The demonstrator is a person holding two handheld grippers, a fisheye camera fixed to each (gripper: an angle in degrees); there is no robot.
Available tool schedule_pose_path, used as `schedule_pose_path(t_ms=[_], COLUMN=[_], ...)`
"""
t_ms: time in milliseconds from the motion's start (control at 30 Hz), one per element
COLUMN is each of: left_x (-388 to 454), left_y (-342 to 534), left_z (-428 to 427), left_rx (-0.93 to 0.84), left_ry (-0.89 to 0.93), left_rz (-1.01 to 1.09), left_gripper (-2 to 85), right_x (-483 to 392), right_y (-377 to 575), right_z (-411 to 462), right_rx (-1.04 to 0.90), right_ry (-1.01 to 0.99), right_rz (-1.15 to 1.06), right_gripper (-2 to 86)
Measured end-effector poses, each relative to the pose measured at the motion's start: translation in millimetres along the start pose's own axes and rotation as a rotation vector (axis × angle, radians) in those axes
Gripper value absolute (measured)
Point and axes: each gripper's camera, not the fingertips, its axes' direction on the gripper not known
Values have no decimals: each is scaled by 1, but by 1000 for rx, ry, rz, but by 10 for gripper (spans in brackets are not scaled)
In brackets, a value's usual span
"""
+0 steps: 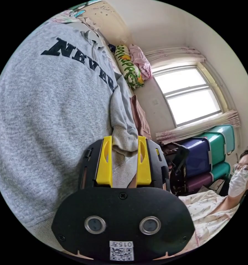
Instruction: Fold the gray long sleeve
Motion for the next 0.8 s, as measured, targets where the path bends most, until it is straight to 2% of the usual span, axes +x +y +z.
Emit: schedule_pose_path(t_ms=[133,233,433,600,800], left_x=[6,5,40,63,67], left_y=[-8,-19,-13,12,54], left_z=[9,22,-11,-72,-129], left_rx=[-57,-182,-87,-3,16], left_ry=[-98,-13,-70,-119,-194], left_rz=[-10,-16,129,184,155], left_gripper=[80,52,2,-3,-4], right_x=[0,23,51,69,54], right_y=[-9,-16,-40,-67,-115], right_z=[9,1,-34,-51,-59], right_rx=[-114,-94,-66,-2,-2], right_ry=[41,-27,-184,-457,-392], right_rz=[-19,139,252,340,282], right_gripper=[115,107,109,109,100])
